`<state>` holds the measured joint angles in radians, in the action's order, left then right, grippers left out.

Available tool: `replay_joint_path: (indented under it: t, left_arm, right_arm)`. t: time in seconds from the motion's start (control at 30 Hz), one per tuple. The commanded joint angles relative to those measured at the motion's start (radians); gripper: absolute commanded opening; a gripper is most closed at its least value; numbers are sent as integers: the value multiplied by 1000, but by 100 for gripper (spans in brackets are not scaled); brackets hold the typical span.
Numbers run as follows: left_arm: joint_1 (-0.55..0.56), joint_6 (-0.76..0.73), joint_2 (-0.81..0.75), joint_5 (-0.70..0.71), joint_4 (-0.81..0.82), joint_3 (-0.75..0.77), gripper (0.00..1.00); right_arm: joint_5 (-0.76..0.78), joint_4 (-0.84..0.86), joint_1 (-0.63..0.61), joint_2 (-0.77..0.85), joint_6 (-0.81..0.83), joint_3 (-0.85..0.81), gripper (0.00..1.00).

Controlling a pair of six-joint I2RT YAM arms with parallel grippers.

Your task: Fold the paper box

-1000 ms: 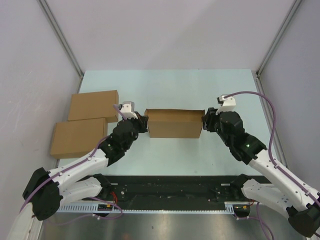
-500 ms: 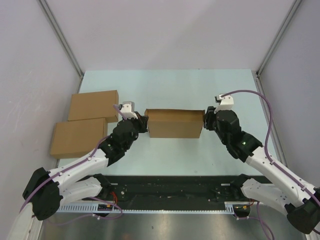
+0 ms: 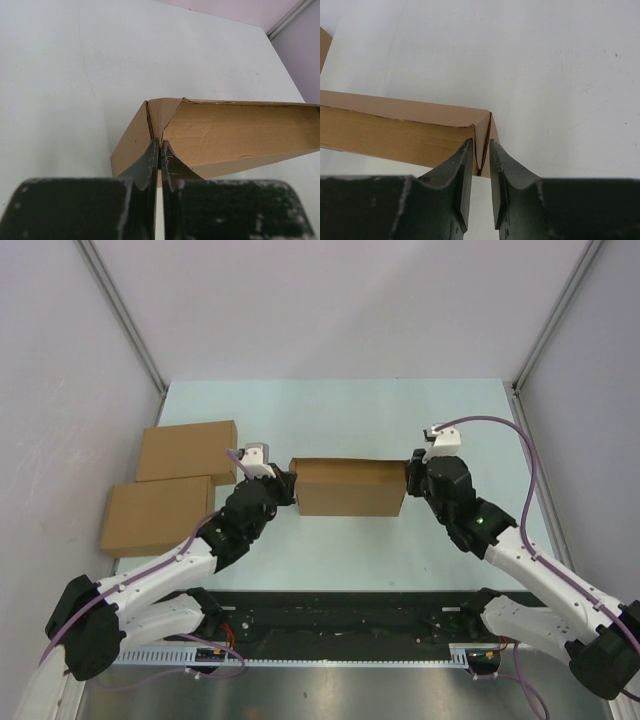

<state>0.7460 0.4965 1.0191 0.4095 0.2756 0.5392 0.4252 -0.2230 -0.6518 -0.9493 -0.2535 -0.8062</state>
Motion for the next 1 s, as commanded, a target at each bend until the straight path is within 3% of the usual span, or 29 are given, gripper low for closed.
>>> replay_joint_path:
  t: [0.0, 0.2, 0.97]
  left_arm:
    - [9, -10, 26, 6, -139, -10, 5]
    - [9, -12, 26, 8, -138, -12, 5]
    - [10, 5, 12, 6, -145, -18, 8]
  right_arm:
    - [9, 54, 6, -17, 17, -37, 15]
    - [15, 45, 6, -31, 17, -36, 0]
    - [47, 34, -28, -3, -63, 108, 0]
